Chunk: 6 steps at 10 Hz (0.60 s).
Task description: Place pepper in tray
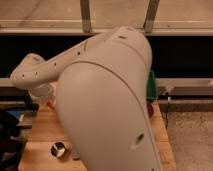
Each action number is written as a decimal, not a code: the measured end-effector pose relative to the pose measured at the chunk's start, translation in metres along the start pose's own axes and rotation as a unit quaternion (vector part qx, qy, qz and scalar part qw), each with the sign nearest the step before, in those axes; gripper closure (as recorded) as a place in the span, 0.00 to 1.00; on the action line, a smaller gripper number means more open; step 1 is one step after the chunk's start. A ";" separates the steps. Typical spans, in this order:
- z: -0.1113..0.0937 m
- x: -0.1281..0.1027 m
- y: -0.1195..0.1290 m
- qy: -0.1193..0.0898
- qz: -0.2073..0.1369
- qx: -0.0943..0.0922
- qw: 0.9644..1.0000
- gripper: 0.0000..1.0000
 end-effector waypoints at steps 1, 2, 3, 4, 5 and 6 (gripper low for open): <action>-0.017 0.002 -0.028 -0.002 0.022 0.002 1.000 1.00; -0.030 0.010 -0.052 0.000 0.045 0.001 0.999 1.00; -0.040 0.024 -0.074 0.004 0.069 -0.002 0.998 1.00; -0.044 0.039 -0.092 0.007 0.092 -0.006 0.996 1.00; -0.044 0.060 -0.117 0.010 0.126 -0.013 0.992 1.00; -0.042 0.075 -0.134 0.015 0.151 -0.014 0.988 1.00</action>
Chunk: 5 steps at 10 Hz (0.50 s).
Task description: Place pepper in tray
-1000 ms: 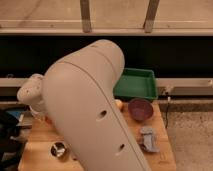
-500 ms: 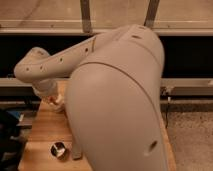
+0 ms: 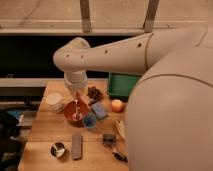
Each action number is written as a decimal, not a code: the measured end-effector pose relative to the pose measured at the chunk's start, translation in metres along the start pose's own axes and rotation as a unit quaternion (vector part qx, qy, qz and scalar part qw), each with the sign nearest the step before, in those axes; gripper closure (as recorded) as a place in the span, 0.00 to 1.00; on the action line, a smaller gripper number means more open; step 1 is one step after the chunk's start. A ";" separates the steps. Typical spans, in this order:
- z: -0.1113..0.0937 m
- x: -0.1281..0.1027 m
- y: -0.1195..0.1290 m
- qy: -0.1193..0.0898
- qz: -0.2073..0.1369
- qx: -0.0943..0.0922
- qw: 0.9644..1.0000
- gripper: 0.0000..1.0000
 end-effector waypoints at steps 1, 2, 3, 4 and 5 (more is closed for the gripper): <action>0.001 0.012 -0.023 0.007 0.032 -0.001 0.999 1.00; 0.001 0.015 -0.029 0.008 0.042 -0.001 0.999 1.00; 0.001 0.015 -0.028 0.008 0.041 -0.002 0.999 1.00; 0.002 0.015 -0.025 0.009 0.040 -0.002 0.999 1.00; 0.001 0.015 -0.027 0.008 0.041 -0.002 0.999 1.00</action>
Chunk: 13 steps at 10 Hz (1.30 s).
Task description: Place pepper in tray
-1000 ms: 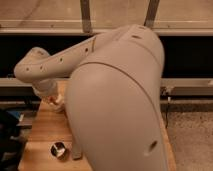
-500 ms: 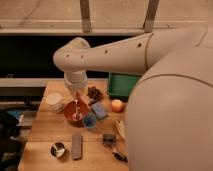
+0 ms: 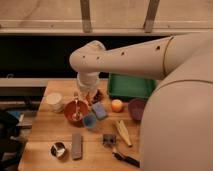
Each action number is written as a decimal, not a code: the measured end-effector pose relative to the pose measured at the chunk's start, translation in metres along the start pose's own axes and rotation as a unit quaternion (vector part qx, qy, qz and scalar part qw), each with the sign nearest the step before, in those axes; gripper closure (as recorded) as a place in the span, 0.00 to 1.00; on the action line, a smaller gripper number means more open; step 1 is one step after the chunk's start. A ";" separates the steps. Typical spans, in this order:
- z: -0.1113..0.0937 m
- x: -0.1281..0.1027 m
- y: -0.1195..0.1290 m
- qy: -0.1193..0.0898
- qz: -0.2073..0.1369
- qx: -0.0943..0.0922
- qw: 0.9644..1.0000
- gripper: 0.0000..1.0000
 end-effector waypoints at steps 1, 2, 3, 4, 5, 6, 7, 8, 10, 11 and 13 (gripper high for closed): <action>0.000 0.000 0.000 0.000 0.000 0.000 1.000 1.00; 0.000 0.000 0.002 0.000 0.000 0.000 1.000 1.00; 0.001 0.000 0.001 0.001 0.004 0.001 1.000 1.00; 0.002 -0.001 -0.005 -0.005 0.017 0.002 1.000 1.00; 0.004 -0.004 -0.013 -0.007 0.027 0.003 1.000 1.00; 0.007 -0.015 -0.028 -0.013 0.044 0.004 0.999 1.00; 0.011 -0.029 -0.045 -0.017 0.058 0.004 0.998 1.00; 0.013 -0.042 -0.059 -0.020 0.068 0.003 0.997 1.00; 0.021 -0.078 -0.097 -0.024 0.096 0.000 0.995 1.00; 0.025 -0.090 -0.111 -0.025 0.108 -0.001 0.994 1.00; 0.037 -0.113 -0.146 -0.023 0.144 -0.009 0.989 1.00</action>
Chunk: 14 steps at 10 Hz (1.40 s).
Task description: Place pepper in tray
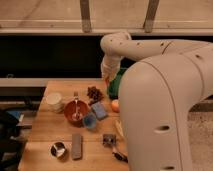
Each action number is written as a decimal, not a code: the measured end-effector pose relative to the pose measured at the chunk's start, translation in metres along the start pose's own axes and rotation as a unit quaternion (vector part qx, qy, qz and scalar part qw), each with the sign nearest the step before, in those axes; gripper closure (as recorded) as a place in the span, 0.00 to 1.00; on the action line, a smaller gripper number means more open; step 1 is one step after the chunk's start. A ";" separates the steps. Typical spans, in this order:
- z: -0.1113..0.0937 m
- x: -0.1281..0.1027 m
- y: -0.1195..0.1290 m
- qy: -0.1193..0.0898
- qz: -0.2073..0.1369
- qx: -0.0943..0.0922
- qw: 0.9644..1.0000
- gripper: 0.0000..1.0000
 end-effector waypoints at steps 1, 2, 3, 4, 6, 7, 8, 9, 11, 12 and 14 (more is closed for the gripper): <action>0.014 -0.007 -0.017 0.008 0.026 -0.005 1.000 1.00; 0.024 -0.009 -0.030 0.011 0.047 -0.015 0.999 1.00; 0.028 -0.011 -0.040 0.010 0.062 -0.019 0.998 1.00; 0.029 -0.011 -0.038 0.010 0.061 -0.021 0.998 1.00; 0.029 -0.011 -0.036 0.010 0.060 -0.021 0.998 1.00; 0.029 -0.011 -0.038 0.010 0.062 -0.021 0.998 1.00; 0.030 -0.012 -0.036 0.011 0.065 -0.022 0.998 1.00; 0.033 -0.013 -0.041 0.013 0.079 -0.027 0.996 1.00; 0.046 -0.010 -0.073 0.022 0.129 -0.035 0.991 1.00; 0.049 -0.007 -0.087 0.024 0.145 -0.041 0.988 1.00; 0.059 -0.002 -0.125 0.026 0.180 -0.076 0.980 1.00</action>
